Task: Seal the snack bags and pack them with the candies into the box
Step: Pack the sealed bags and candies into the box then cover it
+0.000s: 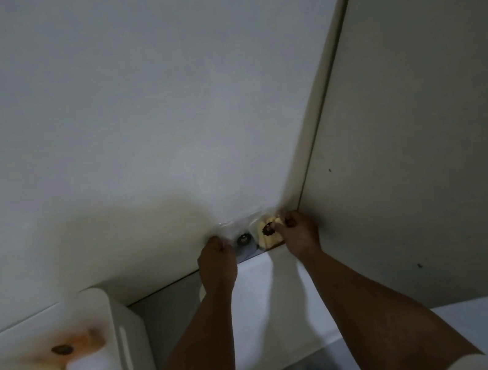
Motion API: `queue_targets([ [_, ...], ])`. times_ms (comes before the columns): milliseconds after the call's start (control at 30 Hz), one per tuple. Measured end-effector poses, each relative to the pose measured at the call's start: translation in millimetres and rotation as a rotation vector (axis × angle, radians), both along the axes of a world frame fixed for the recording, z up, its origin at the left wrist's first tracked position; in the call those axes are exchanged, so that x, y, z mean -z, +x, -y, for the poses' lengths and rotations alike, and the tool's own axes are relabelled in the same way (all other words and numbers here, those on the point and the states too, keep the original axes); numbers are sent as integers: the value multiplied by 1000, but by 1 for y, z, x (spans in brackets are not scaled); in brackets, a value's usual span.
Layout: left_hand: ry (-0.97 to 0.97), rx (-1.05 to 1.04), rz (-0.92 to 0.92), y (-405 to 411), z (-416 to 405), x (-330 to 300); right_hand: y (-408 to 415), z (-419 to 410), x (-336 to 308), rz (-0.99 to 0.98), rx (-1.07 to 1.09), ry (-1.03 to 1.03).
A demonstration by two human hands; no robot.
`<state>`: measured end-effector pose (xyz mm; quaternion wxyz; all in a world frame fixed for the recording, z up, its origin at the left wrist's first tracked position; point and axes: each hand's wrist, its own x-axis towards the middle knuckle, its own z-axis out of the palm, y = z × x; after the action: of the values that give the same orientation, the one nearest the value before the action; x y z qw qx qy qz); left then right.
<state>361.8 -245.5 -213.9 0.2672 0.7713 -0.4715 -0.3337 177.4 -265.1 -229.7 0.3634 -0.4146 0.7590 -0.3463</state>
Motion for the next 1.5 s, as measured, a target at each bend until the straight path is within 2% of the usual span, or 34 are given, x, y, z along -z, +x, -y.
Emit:
queue_targets([
  [400, -255, -9, -68, 36, -51, -108, 38, -53, -103, 105, 35, -225],
  [667, -403, -72, -12, 139, -97, -167, 129, -89, -179, 174, -132, -310],
  [767, -387, -131, 23, 190, -119, -178, 176, -99, -199, 196, -207, -332],
  [1000, -227, -233, 46, 300, -170, -150, 277, -127, -206, 248, -378, -104],
  [1133, -74, -259, 67, 333, -186, -113, 317, -134, -180, 135, -425, 49],
  [1267, -1, -308, -26, 346, -187, -80, 343, -137, -148, -106, -501, 83],
  [1400, 53, -354, -127, 353, -176, -59, 363, -134, -122, -175, -454, 134],
  [1467, 41, -400, -278, 354, -169, -50, 373, -129, -108, -176, -455, 176],
  [1500, 69, -386, -284, 357, -166, -46, 377, -127, -100, -165, -446, 202],
])
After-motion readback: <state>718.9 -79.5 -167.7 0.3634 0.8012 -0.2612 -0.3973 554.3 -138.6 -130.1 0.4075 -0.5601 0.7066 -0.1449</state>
